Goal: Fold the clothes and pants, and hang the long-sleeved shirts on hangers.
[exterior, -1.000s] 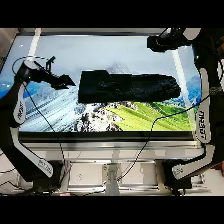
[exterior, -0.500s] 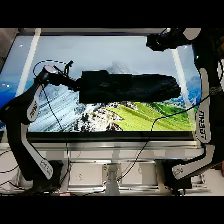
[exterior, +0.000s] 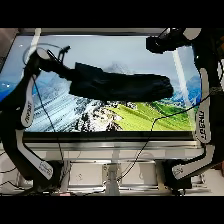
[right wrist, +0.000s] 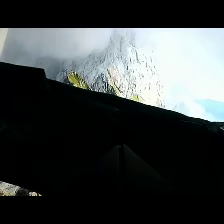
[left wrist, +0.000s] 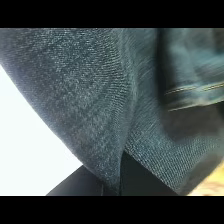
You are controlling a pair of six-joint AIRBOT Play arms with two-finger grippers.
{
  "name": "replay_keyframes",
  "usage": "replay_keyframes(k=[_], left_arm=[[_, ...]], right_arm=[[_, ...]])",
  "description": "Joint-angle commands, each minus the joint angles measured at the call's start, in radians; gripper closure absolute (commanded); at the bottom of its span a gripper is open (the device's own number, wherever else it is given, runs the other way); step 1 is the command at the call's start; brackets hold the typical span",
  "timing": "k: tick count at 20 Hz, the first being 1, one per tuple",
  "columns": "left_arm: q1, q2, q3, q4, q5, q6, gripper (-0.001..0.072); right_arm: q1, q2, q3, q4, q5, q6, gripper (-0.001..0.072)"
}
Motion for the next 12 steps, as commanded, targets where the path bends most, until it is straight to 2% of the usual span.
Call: replay_keyframes(k=[1, 6, 12], left_arm=[[0.005, 0.123, 0.167, 0.243, -0.112, -0.127, 0.0688], [0.004, 0.280, 0.193, 0.268, -0.104, -0.136, 0.0689], [-0.018, 0.293, 0.191, 0.269, -0.126, -0.186, 0.0689]], right_arm=[[0.001, 0.001, 0.000, 0.004, 0.061, -0.006, 0.0659], [0.001, 0.001, 0.000, 0.008, 0.134, -0.009, 0.0659], [0.021, -0.002, -0.083, 0.109, 0.060, -0.008, 0.0659]])
